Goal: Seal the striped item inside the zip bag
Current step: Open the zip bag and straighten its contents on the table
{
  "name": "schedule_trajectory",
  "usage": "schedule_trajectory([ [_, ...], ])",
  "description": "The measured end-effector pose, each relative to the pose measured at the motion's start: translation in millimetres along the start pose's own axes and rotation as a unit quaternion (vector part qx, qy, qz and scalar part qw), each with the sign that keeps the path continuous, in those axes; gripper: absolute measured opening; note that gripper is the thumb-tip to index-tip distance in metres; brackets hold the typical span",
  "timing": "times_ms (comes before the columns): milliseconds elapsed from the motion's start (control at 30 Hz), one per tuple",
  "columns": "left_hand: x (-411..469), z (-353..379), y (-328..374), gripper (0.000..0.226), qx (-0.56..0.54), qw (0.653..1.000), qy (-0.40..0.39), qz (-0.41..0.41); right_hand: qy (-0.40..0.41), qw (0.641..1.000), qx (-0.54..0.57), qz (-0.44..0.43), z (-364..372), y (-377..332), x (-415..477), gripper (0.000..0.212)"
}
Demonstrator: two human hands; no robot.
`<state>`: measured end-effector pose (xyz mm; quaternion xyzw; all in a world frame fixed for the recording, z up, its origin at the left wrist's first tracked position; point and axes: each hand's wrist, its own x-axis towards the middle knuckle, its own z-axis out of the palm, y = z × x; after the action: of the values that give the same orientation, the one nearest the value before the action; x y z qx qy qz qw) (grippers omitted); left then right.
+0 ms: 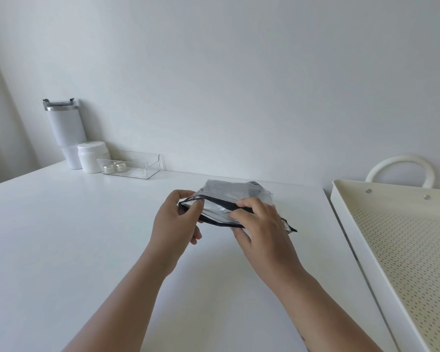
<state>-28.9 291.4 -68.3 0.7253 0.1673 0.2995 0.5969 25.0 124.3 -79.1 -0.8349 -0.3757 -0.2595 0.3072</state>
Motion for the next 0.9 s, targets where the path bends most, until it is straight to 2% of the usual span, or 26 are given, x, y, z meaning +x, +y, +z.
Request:
schedule_trajectory([
  [133,1.1,-1.9,1.8,0.016,-0.008,1.0,0.026,0.008,0.009,0.999,0.046,-0.013,-4.9,-4.2,0.4,0.037],
  [300,1.3,-4.7,1.4,0.036,0.013,0.998,0.059,-0.031,-0.017,0.998,0.067,-0.013,-5.3,-5.2,0.3,0.015],
  [400,1.8,-4.7,1.2,0.04,0.02,0.997,0.067,-0.03,0.0,0.998,0.062,-0.017,-5.9,-4.1,0.5,0.016],
  [567,3.9,-4.1,-0.8,0.044,0.027,0.995,0.085,-0.035,0.043,0.997,0.022,-0.059,-7.7,-6.6,1.7,0.038],
  [767,4.7,-4.0,-1.7,0.042,0.032,0.994,0.091,-0.04,0.15,0.985,-0.034,-0.08,-7.6,-7.6,2.9,0.025],
  [900,4.8,-3.3,-1.4,0.042,0.036,0.995,0.09,-0.038,0.143,0.983,-0.077,-0.085,-8.5,-5.5,2.8,0.027],
])
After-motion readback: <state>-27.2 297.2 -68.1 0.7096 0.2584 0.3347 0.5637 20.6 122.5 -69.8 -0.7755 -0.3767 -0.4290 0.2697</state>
